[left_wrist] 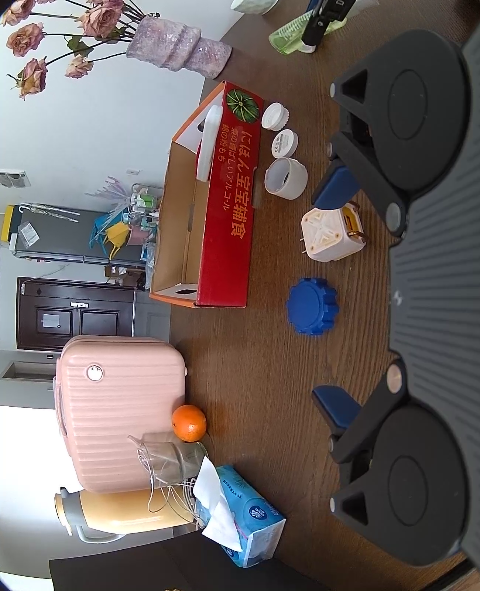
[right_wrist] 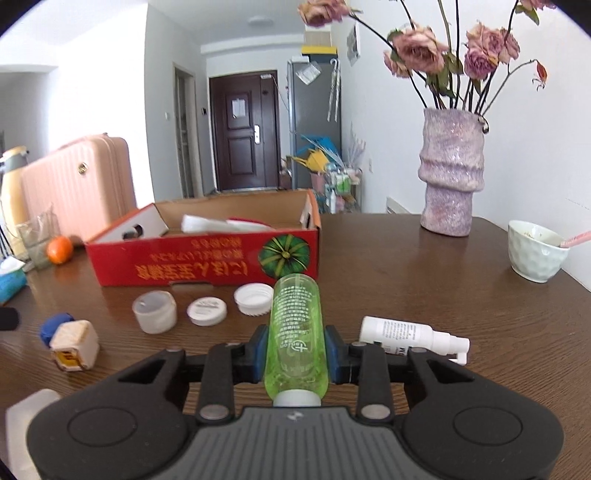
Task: Organize rigid objects
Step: 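Carry the green bottle toward the box with right while left approaches the clear ring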
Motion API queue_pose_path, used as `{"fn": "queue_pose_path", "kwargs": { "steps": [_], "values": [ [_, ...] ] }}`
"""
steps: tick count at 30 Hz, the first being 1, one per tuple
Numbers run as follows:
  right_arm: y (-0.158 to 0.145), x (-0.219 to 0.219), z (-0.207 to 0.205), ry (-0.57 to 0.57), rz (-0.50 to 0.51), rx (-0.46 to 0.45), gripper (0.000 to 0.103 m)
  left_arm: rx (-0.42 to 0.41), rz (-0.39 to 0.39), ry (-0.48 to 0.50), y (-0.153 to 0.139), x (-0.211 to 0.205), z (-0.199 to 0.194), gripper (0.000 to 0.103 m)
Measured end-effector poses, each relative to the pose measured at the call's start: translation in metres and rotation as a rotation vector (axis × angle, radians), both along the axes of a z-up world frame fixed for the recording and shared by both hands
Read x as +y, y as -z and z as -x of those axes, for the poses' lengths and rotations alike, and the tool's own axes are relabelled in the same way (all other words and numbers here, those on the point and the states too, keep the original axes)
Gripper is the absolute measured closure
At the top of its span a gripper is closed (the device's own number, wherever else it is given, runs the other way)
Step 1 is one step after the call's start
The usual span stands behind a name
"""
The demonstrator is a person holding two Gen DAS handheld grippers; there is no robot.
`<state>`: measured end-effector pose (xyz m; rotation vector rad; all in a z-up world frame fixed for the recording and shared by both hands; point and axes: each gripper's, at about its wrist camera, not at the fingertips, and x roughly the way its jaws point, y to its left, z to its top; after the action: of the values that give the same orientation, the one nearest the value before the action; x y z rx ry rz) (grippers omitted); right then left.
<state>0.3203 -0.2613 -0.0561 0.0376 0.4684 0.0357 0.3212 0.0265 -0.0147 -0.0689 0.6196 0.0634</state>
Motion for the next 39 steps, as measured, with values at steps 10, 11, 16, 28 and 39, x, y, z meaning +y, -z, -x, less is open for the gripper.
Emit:
{"fn": "queue_pose_path", "kwargs": {
  "steps": [10, 11, 16, 28, 39],
  "values": [
    [-0.004, 0.004, 0.008, -0.021, -0.016, -0.024, 0.073, 0.042, -0.012, 0.042, 0.004, -0.009, -0.01, 0.0],
    [-0.004, 0.003, 0.008, -0.02, -0.02, -0.026, 0.073, 0.048, -0.015, 0.05, 0.004, -0.011, -0.012, 0.0],
    [-0.004, -0.001, 0.008, -0.012, -0.032, -0.03, 0.073, 0.058, -0.036, 0.104, -0.004, -0.03, -0.025, 0.0],
    [-0.003, -0.015, 0.004, 0.025, -0.086, -0.029, 0.073, 0.074, -0.139, 0.194, -0.01, -0.093, -0.078, 0.0],
    [0.001, -0.027, -0.009, 0.076, -0.127, -0.004, 0.073, 0.158, -0.17, 0.227, 0.015, -0.117, -0.117, 0.003]
  ]
}}
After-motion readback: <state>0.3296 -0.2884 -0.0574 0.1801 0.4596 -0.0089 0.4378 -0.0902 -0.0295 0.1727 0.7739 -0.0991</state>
